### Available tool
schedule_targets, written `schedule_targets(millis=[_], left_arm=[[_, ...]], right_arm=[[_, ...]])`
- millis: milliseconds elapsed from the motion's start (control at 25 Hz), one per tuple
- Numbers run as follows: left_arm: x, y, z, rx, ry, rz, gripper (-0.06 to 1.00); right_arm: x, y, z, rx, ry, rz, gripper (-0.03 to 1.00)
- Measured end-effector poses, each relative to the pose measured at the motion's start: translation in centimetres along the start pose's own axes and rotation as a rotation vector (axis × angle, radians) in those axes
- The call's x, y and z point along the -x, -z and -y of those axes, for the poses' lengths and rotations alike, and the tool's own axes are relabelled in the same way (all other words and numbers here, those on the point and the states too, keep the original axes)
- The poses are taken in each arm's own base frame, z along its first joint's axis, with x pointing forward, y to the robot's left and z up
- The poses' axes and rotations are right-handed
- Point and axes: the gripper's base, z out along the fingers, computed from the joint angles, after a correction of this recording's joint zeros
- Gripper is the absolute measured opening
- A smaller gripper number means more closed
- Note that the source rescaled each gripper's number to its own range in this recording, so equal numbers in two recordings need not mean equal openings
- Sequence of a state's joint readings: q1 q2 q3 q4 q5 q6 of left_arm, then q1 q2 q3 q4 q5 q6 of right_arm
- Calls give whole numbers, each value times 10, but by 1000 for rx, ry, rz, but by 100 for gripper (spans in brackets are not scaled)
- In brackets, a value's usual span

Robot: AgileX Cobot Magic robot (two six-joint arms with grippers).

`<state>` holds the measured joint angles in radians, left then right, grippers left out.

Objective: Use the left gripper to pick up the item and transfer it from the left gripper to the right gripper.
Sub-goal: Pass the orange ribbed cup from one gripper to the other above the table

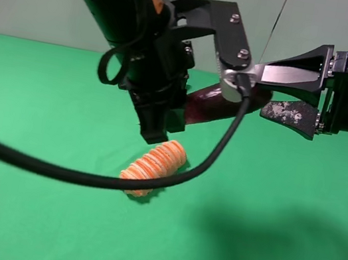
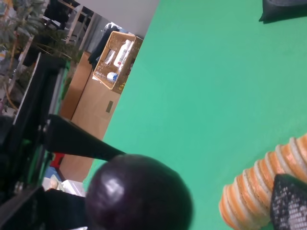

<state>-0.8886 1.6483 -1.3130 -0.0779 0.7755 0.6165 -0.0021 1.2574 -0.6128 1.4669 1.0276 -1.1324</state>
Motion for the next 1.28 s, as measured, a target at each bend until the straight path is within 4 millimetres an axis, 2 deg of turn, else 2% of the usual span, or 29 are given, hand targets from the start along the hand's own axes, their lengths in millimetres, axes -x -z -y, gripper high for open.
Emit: schedule_targets(millis=[200,760,800,1040,1280], left_arm=[[12,-9,-1,-8,-14,4,0],[16,-11,-4,16,-18,33,0],[16,-11,-4,16,-18,34,0],[16,-11,-4,18,-19,37,0],[17,-11,-4,22,-19,43,0]], right_arm=[[0,0,0,1,0,-1,100],[-2,0,-5,56,5,-26,100],[-2,0,-5,58,9,-27,96],[-2,0,-6,67,46,-23,56],[0,0,-7,76,56,0,46]])
